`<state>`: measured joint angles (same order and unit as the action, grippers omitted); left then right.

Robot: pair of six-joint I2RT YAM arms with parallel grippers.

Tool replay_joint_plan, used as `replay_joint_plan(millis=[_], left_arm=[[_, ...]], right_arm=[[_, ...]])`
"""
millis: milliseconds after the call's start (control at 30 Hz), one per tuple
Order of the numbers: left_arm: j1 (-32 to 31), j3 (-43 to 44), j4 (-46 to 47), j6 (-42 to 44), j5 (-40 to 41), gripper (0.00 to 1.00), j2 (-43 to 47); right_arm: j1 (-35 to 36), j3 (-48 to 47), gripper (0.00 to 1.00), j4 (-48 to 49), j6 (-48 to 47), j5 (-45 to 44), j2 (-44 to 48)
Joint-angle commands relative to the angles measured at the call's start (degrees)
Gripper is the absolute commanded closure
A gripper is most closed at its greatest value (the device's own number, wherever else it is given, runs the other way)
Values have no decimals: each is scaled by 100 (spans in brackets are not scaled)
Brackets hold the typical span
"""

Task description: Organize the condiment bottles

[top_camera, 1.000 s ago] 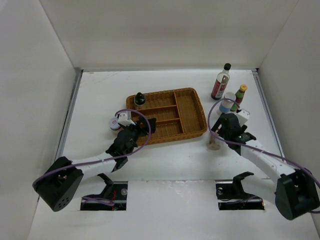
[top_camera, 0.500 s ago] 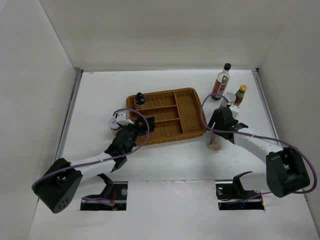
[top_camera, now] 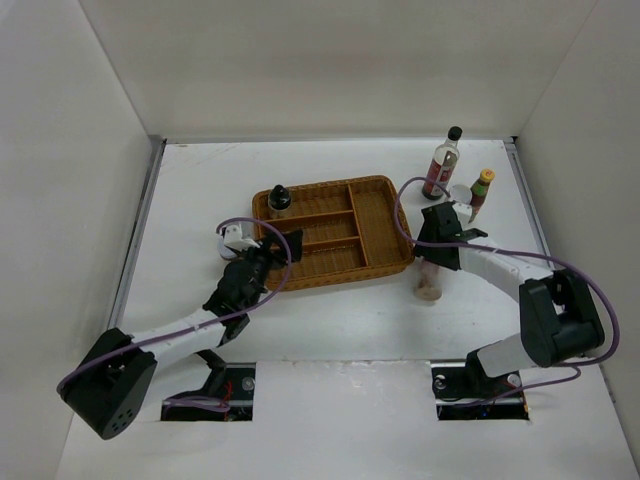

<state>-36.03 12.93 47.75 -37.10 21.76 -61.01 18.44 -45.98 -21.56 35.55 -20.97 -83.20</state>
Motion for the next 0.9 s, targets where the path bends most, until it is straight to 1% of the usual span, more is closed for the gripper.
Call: replay_joint_plan(millis=[0, 300, 633, 667, 767, 867], left_arm=[[92, -62, 191, -60, -58, 0, 186], [136, -54, 182, -104, -58, 0, 81], [180, -89, 182, -122, -66, 0, 169], [180, -89, 182, -122, -75, 0, 160], [180, -80, 182, -131, -84, 0, 125], [189, -71, 182, -148, -93, 0, 107]], right_arm=[[59, -184, 28, -234, -4, 93, -39], [59, -184, 28, -234, -4, 93, -39], [59, -184, 28, -234, -4, 93, -39], [85, -488, 60, -348, -56, 433, -482], [77, -456, 66, -270, -57, 366, -356], [42, -377, 68, -138, -48, 383, -171]])
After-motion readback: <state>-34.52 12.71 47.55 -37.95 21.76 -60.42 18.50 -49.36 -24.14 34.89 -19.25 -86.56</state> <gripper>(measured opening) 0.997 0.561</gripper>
